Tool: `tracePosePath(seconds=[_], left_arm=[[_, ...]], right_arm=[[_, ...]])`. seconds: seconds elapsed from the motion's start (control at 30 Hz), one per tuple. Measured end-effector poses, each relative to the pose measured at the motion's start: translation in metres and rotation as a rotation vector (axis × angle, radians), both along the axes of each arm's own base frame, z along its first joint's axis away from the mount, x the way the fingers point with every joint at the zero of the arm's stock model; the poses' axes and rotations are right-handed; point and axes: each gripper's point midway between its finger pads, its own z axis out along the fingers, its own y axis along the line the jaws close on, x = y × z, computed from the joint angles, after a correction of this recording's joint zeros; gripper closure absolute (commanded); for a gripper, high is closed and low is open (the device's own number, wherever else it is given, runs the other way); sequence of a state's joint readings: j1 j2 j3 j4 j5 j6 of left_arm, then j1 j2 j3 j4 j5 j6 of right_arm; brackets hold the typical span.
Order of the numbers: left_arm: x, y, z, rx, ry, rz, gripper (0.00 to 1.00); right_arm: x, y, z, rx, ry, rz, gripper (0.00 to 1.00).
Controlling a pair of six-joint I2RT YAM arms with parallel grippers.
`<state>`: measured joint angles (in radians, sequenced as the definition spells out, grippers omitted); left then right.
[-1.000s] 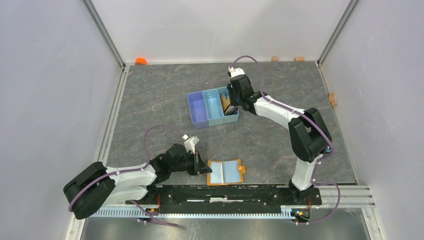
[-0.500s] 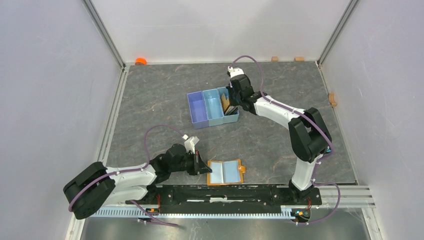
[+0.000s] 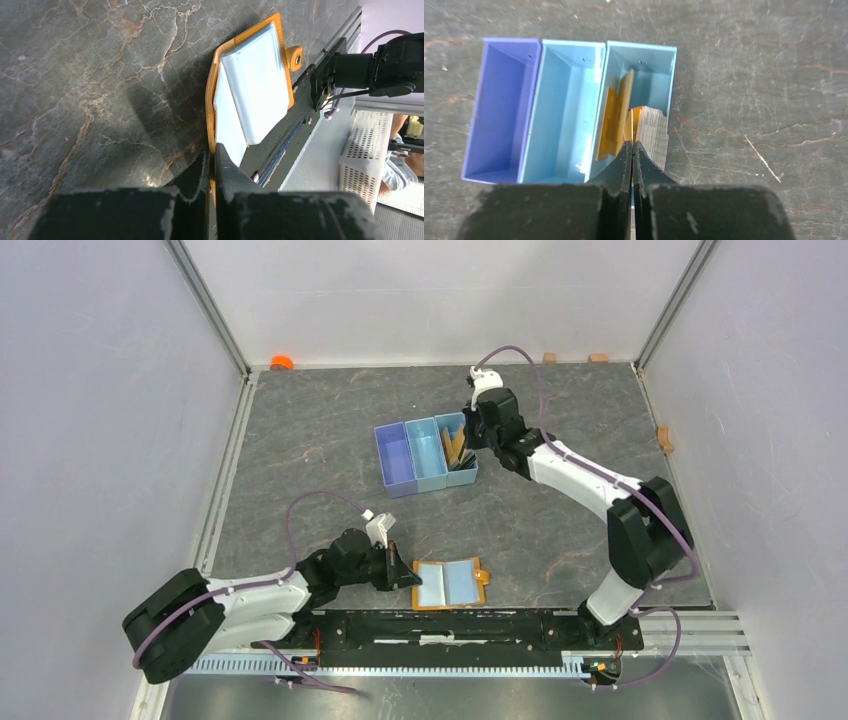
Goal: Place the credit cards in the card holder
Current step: Pick up the credit card from the storage box.
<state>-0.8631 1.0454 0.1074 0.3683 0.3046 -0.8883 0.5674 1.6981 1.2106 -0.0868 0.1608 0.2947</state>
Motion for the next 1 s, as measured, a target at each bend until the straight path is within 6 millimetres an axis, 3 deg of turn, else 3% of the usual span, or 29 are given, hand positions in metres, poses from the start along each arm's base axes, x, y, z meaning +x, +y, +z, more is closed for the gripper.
tracePosePath(seconds=[0.13, 0.27, 0.4, 0.63, 0.73, 1.0], left_arm=[[0.001, 0.003, -0.002, 0.017, 0.000, 0.017, 0.70], [0.003, 0.007, -0.004, 0.031, 0.000, 0.031, 0.54], [0.002, 0.010, -0.003, 0.040, -0.010, 0.034, 0.33], [0.010, 0.014, 0.013, 0.045, -0.080, 0.050, 0.22], [0.018, 0.014, 0.030, 0.036, -0.149, 0.056, 0.20], [0.042, 0.003, 0.110, -0.051, -0.430, 0.035, 0.16]], right_arm=[[-0.005, -0.002, 0.036, 0.050, -0.078, 0.004, 1.00], [-0.013, -0.005, 0.057, 0.081, -0.122, 0.015, 1.00], [-0.027, -0.009, 0.063, 0.098, -0.134, 0.044, 1.00], [-0.058, -0.014, 0.061, 0.114, -0.120, 0.116, 1.00], [-0.077, -0.011, 0.059, 0.122, -0.105, 0.164, 1.00], [-0.145, 0.011, 0.056, 0.161, -0.062, 0.353, 1.00]])
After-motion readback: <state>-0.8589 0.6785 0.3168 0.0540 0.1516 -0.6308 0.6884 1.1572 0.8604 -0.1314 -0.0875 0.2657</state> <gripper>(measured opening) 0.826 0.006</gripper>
